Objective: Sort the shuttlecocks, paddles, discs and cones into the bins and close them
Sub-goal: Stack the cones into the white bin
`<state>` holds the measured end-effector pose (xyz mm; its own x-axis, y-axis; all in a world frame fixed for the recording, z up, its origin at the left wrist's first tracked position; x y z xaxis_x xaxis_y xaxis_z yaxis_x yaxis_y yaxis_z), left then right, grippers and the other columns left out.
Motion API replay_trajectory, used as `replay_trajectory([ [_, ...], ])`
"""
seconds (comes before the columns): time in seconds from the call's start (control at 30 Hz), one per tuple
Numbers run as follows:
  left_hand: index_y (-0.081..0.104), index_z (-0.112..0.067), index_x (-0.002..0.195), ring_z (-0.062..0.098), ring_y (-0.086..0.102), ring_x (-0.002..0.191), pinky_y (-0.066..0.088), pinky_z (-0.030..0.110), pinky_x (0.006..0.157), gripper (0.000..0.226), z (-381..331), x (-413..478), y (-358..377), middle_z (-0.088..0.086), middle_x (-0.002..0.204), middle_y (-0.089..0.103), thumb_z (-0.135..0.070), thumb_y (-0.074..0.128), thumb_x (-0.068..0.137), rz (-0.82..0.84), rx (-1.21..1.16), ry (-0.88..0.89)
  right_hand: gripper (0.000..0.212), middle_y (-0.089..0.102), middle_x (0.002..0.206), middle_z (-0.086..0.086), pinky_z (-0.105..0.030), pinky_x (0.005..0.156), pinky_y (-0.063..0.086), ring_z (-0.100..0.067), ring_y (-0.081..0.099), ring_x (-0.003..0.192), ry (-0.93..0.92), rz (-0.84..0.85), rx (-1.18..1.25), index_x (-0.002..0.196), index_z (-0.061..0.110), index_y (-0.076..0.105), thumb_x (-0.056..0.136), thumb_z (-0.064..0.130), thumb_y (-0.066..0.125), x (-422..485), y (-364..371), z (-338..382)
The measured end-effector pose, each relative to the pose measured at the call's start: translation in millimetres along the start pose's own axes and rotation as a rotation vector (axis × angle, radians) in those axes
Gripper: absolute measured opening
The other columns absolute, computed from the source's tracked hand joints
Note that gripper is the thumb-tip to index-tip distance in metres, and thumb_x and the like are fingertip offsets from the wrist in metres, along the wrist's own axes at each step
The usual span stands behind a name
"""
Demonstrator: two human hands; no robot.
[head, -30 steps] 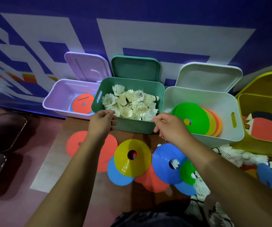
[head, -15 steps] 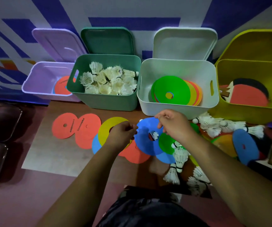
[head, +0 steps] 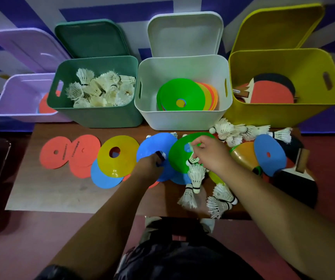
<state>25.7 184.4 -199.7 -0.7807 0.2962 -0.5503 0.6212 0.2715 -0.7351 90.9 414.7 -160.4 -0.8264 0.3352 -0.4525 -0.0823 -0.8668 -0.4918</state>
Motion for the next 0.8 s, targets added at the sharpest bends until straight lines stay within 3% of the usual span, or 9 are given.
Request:
replay_trajectory([
  [0.1,0.067,-0.014,0.118,0.034,0.064,0.104,0.040,0.030,0.073,0.025,5.8,-10.8,-9.8,0.013,0.114,0.072,-0.021,0.068,0.094,-0.089,0.006,-0.009,0.048,0.072,0.093,-0.002,-0.036,0.062,0.057,-0.024,0.072,0.074,-0.051,0.018,-0.101,0.143,0.033,0.058,0.098,0.019,0.063,5.7,-2.8,3.2],
  [0.2,0.065,-0.018,0.133,0.035,0.065,0.112,0.048,0.033,0.082,0.038,9.2,-27.8,-26.7,0.012,0.124,0.072,-0.022,0.070,0.096,-0.197,-0.026,0.006,0.062,0.071,0.088,-0.003,-0.042,0.065,0.060,-0.024,0.070,0.072,-0.095,-0.011,-0.163,0.151,0.036,0.050,0.095,0.015,0.063,14.6,-6.5,9.0],
  [0.3,0.068,-0.015,0.127,0.035,0.067,0.106,0.046,0.031,0.077,0.032,14.0,-42.9,-40.8,0.012,0.117,0.074,-0.021,0.071,0.096,-0.255,-0.071,0.028,0.052,0.070,0.091,-0.007,-0.046,0.068,0.061,-0.025,0.067,0.071,-0.126,-0.074,-0.205,0.141,0.037,0.054,0.096,0.014,0.062,22.3,-11.5,18.0],
  [0.4,0.069,-0.015,0.113,0.033,0.066,0.091,0.042,0.029,0.069,0.018,22.2,-55.7,-49.7,0.006,0.095,0.069,-0.019,0.072,0.095,-0.287,-0.114,0.017,0.051,0.071,0.092,-0.007,-0.046,0.070,0.061,-0.028,0.067,0.074,-0.201,-0.102,-0.278,0.140,0.041,0.053,0.095,0.018,0.059,27.1,-10.4,30.3],
  [0.5,0.065,-0.020,0.104,0.032,0.064,0.082,0.050,0.034,0.066,0.012,28.3,-67.2,-55.0,0.004,0.085,0.065,-0.018,0.072,0.095,-0.320,-0.155,-0.016,0.050,0.074,0.108,-0.010,-0.047,0.075,0.062,-0.036,0.069,0.091,-0.249,-0.083,-0.421,0.141,0.039,0.060,0.094,0.021,0.059,29.7,-4.4,41.9],
  [0.6,0.059,-0.026,0.097,0.031,0.067,0.076,0.057,0.043,0.067,0.014,31.1,-76.6,-58.0,0.005,0.079,0.067,-0.020,0.072,0.095,-0.343,-0.217,-0.026,0.031,0.074,0.118,-0.010,-0.041,0.078,0.059,-0.038,0.068,0.102,-0.252,-0.058,-0.582,0.124,0.033,0.074,0.099,0.024,0.058,34.7,-1.8,46.9],
  [0.7,0.058,-0.024,0.095,0.028,0.069,0.075,0.057,0.044,0.067,0.016,32.4,-85.5,-63.7,0.005,0.076,0.068,-0.024,0.073,0.095,-0.371,-0.270,-0.034,0.019,0.077,0.108,-0.004,-0.040,0.075,0.059,-0.034,0.070,0.096,-0.309,-0.105,-0.530,0.110,0.033,0.079,0.101,0.030,0.062,32.1,-10.1,49.0],
  [0.8,0.060,-0.019,0.096,0.024,0.071,0.074,0.054,0.030,0.062,0.015,29.7,-94.1,-77.3,0.005,0.073,0.066,-0.022,0.075,0.095,-0.409,-0.352,-0.048,0.012,0.078,0.101,0.001,-0.043,0.073,0.060,-0.028,0.071,0.092,-0.404,-0.220,-0.336,0.108,0.031,0.077,0.099,0.033,0.069,18.6,-27.5,61.1],
])
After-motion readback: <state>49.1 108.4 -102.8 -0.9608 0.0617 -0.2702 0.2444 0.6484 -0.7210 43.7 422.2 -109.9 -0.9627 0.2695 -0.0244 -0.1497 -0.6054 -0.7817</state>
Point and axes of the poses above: each hand's wrist, its own x-axis towards the middle knuckle, its own y-axis out of the palm, z = x × y, the point moved 7 cm from there along x, towards the middle knuckle
